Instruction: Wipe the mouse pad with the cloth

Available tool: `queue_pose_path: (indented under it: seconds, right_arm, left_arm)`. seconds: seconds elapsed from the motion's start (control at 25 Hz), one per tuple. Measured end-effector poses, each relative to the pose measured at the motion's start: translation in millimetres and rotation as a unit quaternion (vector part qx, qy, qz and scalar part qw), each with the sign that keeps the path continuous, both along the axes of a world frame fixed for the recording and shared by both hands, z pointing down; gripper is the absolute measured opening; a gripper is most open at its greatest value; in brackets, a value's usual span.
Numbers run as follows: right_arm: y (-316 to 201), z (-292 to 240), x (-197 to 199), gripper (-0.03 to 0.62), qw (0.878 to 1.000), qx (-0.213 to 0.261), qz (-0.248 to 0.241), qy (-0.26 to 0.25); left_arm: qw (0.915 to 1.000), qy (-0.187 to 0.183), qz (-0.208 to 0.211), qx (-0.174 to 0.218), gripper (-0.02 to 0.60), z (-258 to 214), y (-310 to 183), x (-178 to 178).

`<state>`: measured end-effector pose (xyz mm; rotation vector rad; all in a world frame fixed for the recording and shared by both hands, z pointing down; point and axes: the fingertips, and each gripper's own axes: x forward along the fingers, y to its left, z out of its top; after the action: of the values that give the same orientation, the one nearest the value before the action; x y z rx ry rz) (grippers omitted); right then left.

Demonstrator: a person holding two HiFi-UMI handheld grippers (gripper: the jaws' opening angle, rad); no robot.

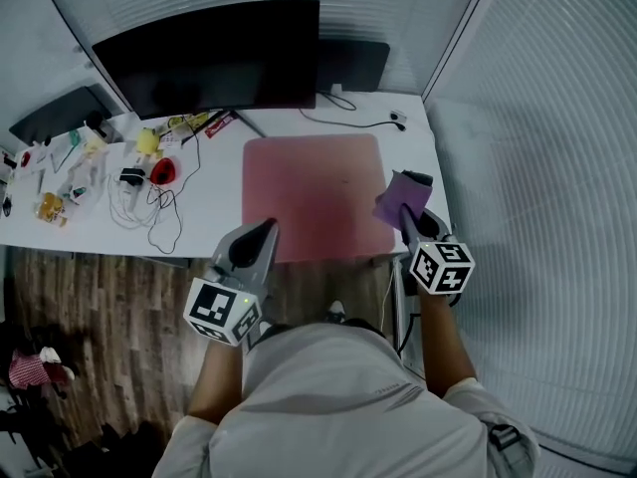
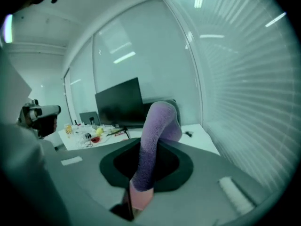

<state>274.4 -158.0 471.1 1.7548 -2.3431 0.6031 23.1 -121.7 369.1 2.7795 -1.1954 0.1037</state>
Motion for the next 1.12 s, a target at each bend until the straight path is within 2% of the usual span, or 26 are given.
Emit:
queue_pose_path:
  seconds: [0.2, 0.4, 0.64, 1.12]
  right_arm:
    - [-1.1, -81.3, -62.3, 0.057, 0.995, 0.086, -0.049, 0.002]
    - [1.5, -115.9, -113.4, 0.055, 0.988, 0.126, -0.085, 0.005]
    - [2.8, -122.4, -143.1, 0.056, 0.986, 0.13, -0.102, 0.006]
    - [2.3, -129.5, -158.3, 0.055, 0.986, 0.137, -0.096, 0.007]
  left_arm:
    - [0.999, 0.003, -0.03, 0.033, 0.003, -33.9, 0.0, -45.1]
    - [0.9972, 0.002, -0.054, 0.051, 0.003, -47.6, 2.8, -84.2]
    - [0.9961, 0.006, -0.066, 0.058, 0.003, -52.2, 3.5, -109.8]
    - [0.9962, 0.007, -0.059, 0.064, 0.003, -56.2, -1.9, -124.7]
